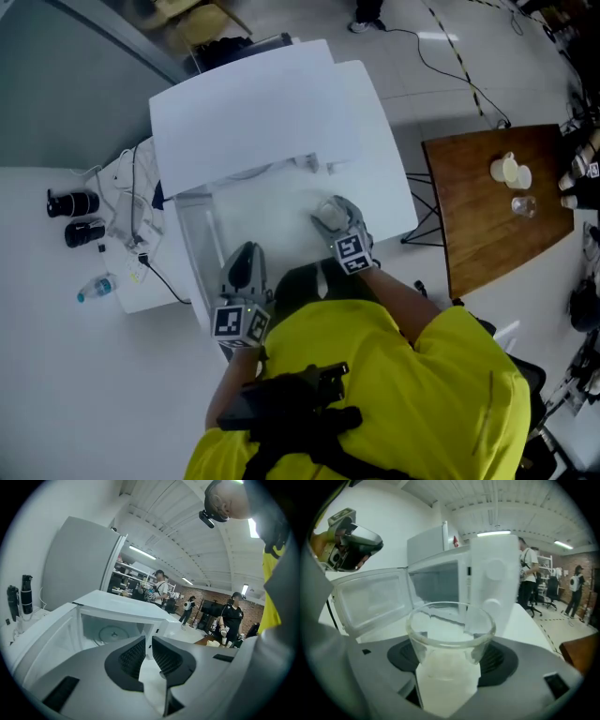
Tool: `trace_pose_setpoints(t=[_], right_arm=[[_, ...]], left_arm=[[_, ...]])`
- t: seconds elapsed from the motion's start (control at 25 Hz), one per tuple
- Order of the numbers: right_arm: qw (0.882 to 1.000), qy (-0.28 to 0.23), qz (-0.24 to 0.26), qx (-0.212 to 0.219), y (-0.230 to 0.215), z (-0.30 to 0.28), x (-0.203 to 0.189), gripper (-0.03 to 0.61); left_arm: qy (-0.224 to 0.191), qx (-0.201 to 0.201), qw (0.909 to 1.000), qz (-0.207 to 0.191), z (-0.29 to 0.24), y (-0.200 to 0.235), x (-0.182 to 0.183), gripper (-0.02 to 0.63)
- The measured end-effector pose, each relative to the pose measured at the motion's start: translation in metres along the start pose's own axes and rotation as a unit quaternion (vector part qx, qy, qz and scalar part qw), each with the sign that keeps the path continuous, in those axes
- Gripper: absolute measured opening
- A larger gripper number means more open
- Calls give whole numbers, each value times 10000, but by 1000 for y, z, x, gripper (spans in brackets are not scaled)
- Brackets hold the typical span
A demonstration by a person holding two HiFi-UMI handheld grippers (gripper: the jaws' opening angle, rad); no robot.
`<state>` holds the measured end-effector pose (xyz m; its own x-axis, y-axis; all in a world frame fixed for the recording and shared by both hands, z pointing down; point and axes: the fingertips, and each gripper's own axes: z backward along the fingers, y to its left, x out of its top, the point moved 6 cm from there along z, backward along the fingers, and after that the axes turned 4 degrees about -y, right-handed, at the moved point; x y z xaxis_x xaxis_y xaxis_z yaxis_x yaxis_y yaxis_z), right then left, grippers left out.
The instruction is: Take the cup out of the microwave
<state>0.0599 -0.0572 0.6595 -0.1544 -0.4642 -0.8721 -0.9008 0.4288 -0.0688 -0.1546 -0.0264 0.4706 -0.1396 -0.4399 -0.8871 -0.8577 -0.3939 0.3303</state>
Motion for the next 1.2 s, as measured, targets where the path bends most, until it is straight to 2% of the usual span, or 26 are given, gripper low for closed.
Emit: trace_pose_setpoints(t=[0.2,0.32,0.68,1.04,1.08,1.16,1.2], right_arm=[[9963,105,-78,-854,-100,7,-34,344],[9937,108,-180,-1099,-134,8,-39,344],[9908,233,-226,-1312,-142,-2,-57,344],[9910,279,-271,-1278,-148,-11,-69,350],[9917,299,-283,-1214,-148,-12,-69,369],[9924,306,-306,-1148,-147,-10,-67,465],[9924,287,-317,-1155,-147,-7,-64,465]], left_arm=[[26,-326,9995,-21,-16,-32,-6,43],[66,-418,9991,-67,-17,-43,-12,43],[7,-184,9998,-74,-10,-41,-13,43],[21,9,9999,-117,-1,-31,-9,43],[20,36,9999,-104,0,-31,-9,43],[-2,71,9999,-74,1,-31,-9,43],[-24,69,9999,-74,0,-32,-8,43]])
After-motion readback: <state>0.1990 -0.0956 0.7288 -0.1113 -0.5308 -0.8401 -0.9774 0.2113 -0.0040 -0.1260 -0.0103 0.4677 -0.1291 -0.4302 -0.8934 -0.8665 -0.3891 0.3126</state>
